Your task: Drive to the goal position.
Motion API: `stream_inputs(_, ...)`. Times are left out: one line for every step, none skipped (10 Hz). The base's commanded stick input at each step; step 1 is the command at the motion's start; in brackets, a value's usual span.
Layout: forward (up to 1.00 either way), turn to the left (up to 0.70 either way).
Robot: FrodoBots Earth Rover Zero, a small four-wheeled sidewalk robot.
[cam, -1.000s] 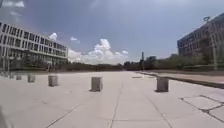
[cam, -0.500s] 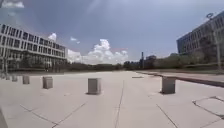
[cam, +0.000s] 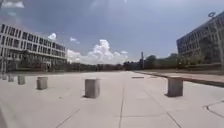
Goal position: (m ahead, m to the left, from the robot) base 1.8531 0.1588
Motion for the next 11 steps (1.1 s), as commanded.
stream_inputs(0.7, 0.0)
stream_inputs(0.7, 0.0)
stream_inputs(0.7, 0.0)
stream_inputs(0.7, 0.0)
stream_inputs(0.7, 0.0)
stream_inputs(0.7, 0.0)
stream_inputs(0.7, 0.0)
stream_inputs(0.7, 0.0)
stream_inputs(0.7, 0.0)
stream_inputs(0.7, 0.0)
stream_inputs(0.7, 0.0)
